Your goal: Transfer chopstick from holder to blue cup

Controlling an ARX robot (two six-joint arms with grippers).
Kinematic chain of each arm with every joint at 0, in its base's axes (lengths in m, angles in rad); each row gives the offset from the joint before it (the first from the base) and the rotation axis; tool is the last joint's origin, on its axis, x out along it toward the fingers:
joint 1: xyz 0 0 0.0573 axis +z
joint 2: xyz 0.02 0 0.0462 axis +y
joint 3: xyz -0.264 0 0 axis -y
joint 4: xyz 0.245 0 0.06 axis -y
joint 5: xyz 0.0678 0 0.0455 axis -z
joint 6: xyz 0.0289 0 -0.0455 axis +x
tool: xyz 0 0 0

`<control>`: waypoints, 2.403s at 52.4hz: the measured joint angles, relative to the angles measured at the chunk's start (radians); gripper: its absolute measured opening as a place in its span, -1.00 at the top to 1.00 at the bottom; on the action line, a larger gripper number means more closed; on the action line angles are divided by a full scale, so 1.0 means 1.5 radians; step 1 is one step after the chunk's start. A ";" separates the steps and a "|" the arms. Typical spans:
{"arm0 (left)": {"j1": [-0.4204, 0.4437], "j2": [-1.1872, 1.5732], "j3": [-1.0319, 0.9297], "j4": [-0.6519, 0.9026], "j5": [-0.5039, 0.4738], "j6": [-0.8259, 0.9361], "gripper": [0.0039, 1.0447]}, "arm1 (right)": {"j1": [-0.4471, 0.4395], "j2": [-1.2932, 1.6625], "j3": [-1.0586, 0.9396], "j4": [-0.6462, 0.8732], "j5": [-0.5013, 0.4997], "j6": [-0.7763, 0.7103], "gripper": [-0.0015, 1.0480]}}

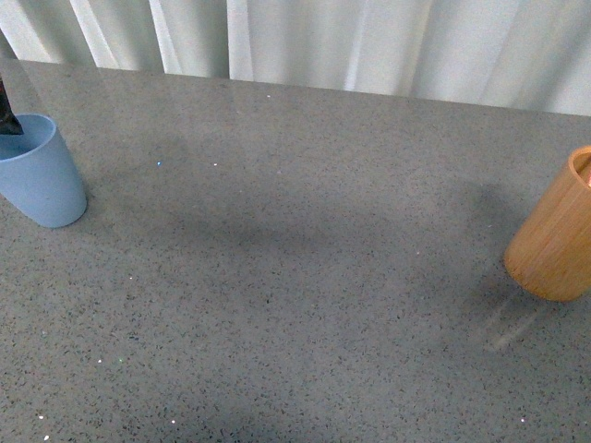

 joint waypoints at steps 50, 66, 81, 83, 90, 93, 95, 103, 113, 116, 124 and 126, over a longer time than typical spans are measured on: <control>-0.060 0.137 0.180 -0.183 -0.066 -0.013 0.80 | 0.000 0.000 0.000 0.000 0.000 0.000 -0.81; -0.171 0.074 0.177 -0.279 -0.087 0.041 0.94 | 0.000 0.000 0.000 0.000 0.000 0.000 -0.81; -0.347 0.085 0.215 -0.330 -0.075 0.017 0.94 | 0.000 0.000 0.000 0.000 0.000 0.000 -0.81; -0.368 0.095 0.226 -0.333 -0.075 0.011 0.94 | 0.000 0.000 0.000 0.000 0.000 0.000 -0.81; -0.426 0.126 0.263 -0.348 -0.070 -0.010 0.94 | 0.000 0.000 0.000 0.000 0.000 0.000 -0.81; -0.444 0.140 0.279 -0.355 -0.068 -0.020 0.94 | 0.000 0.000 0.000 0.000 0.000 0.000 -0.81; -0.455 0.151 0.291 -0.360 -0.067 -0.028 0.94 | 0.000 0.000 0.000 0.000 0.000 0.000 -0.81; -0.487 0.189 0.329 -0.381 -0.068 -0.050 0.94 | 0.000 0.000 0.000 0.000 0.000 0.000 -0.81; -0.506 0.240 0.380 -0.399 -0.068 -0.073 0.94 | 0.000 0.000 0.000 0.000 0.000 0.000 -0.81; -0.506 0.246 0.391 -0.400 -0.069 -0.075 0.94 | 0.000 0.000 0.000 0.000 0.000 0.000 -0.81; -0.508 0.257 0.406 -0.403 -0.068 -0.082 0.78 | 0.000 0.000 0.000 0.000 0.000 0.000 -0.81; -0.508 0.258 0.407 -0.402 -0.065 -0.083 0.64 | 0.000 0.000 0.000 0.000 0.000 0.000 -0.81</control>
